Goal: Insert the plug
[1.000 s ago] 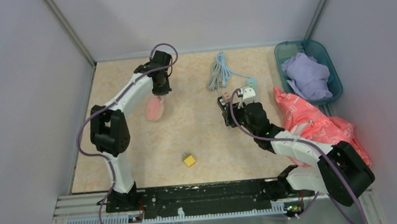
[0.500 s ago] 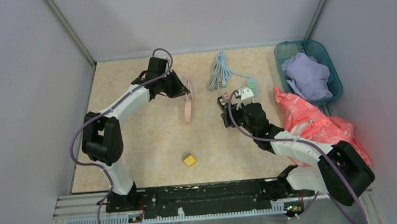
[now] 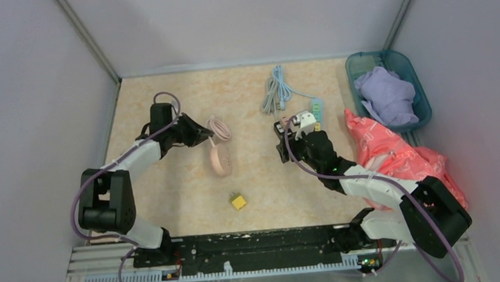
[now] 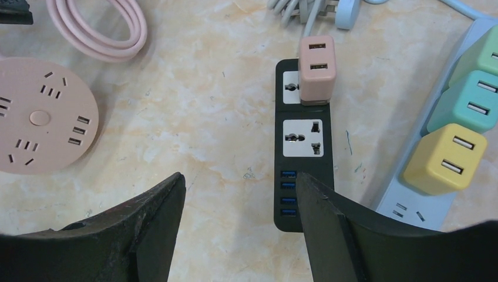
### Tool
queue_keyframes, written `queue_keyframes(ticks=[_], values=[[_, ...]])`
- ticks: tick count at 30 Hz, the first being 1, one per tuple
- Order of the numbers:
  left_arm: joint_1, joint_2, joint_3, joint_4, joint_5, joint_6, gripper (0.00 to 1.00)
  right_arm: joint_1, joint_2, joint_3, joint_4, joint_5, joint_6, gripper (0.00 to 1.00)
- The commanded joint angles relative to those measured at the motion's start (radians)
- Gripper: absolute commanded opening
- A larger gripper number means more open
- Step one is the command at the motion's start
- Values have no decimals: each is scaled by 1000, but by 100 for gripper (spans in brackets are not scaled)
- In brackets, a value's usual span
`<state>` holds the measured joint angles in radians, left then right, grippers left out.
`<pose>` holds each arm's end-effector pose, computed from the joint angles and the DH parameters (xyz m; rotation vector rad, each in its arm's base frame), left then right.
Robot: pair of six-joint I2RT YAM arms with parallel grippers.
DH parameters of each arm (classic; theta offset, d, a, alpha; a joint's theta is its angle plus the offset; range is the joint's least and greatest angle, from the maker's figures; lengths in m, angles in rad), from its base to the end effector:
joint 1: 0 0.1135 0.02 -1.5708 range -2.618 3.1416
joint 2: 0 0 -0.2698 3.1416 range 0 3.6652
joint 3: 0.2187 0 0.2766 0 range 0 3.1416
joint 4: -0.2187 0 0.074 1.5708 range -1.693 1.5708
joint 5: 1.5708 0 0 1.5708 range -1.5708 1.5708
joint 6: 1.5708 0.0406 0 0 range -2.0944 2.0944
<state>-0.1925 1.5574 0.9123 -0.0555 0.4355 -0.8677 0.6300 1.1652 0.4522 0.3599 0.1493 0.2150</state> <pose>0.3431 -0.0843 0.1974 -0.5628 2.3495 -1.0236 0.2170 0.1507 0.1907 -0.3007 1.9194 0.4223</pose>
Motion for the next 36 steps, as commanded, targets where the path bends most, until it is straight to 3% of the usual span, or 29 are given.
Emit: queue_keyframes(ticks=[1,8,21,28,36], values=[[49,-45,-77,31,32,32,11,17,6,31,57,-7,-23,69],[108,-122,-193,-19,-84,63,31,25,18,33,63,-14,-31,68],[106,-190,-233,-181,-226,140,71,49,48,65,31,-4,-50,69],[33,-260,-272,-246,-284,169,75,77,76,86,22,-9,-64,69],[-106,-199,-263,-223,-340,170,69,108,96,108,5,-4,-85,69]])
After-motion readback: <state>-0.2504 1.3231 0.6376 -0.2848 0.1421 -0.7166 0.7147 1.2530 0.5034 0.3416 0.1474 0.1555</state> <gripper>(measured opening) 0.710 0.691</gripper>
